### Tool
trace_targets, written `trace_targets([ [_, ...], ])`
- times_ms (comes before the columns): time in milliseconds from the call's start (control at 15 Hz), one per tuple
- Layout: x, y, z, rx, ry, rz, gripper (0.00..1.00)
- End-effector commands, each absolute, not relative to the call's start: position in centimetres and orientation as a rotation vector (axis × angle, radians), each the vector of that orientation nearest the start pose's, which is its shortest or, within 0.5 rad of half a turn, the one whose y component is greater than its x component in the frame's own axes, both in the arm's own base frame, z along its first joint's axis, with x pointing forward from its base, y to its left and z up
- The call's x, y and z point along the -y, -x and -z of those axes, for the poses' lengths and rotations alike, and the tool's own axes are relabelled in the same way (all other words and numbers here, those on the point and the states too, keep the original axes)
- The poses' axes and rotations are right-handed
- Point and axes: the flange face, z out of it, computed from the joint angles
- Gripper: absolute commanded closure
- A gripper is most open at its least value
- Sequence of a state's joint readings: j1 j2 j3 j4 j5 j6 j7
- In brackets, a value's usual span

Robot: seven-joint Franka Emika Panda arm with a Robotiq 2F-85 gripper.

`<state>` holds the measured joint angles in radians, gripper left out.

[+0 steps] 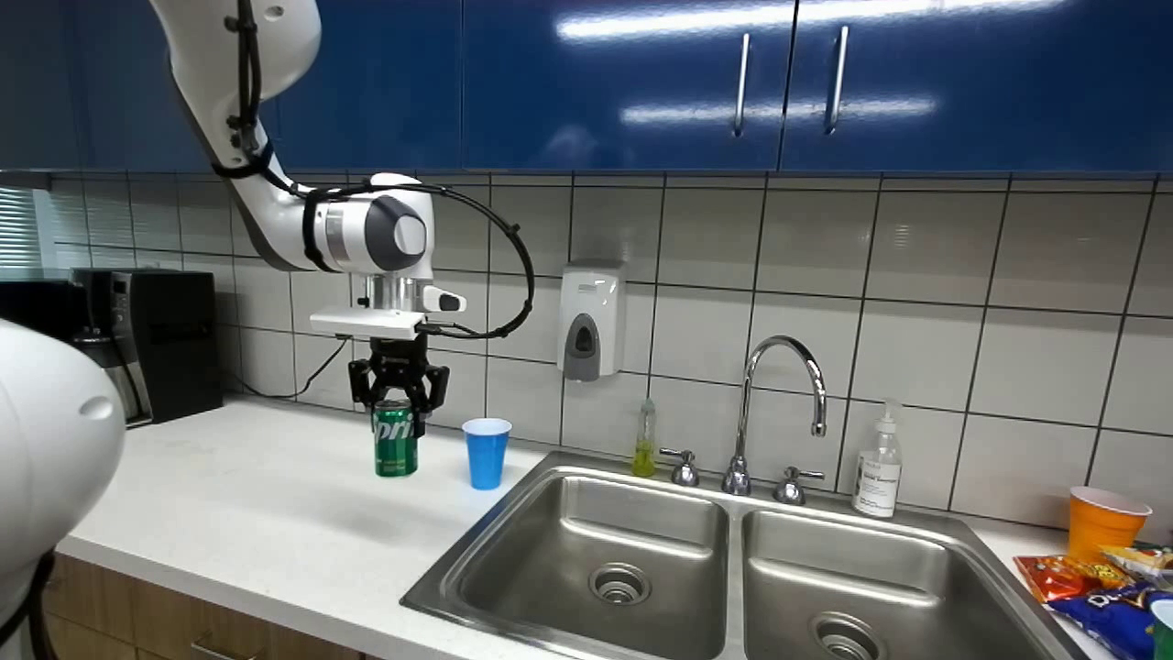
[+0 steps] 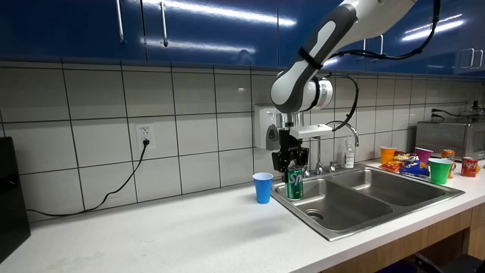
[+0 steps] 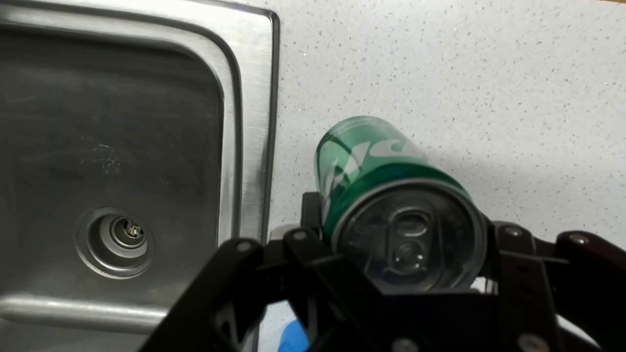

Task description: Put the green can in the sink on the left.

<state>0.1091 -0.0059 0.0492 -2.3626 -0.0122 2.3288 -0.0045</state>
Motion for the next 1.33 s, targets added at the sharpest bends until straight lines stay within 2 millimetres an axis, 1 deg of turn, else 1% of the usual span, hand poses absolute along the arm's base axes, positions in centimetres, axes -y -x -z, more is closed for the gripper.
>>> trace_targets([
  [0, -6.7, -47.0, -34.8, 0.215, 3.149, -0.043, 0.61],
  [333, -5.1, -45.7, -35.3, 0.167, 3.158, -0.053, 0.61],
  [667, -2.8, -44.7, -34.7, 0.095, 3.165, -0.072, 0.61],
  [867, -1.0, -44.2, -34.2, 0.037, 3.173, -0.088, 0.61],
  [1267, 3.7, -43.7, -33.0, -0.086, 3.194, -0.118, 0.61],
])
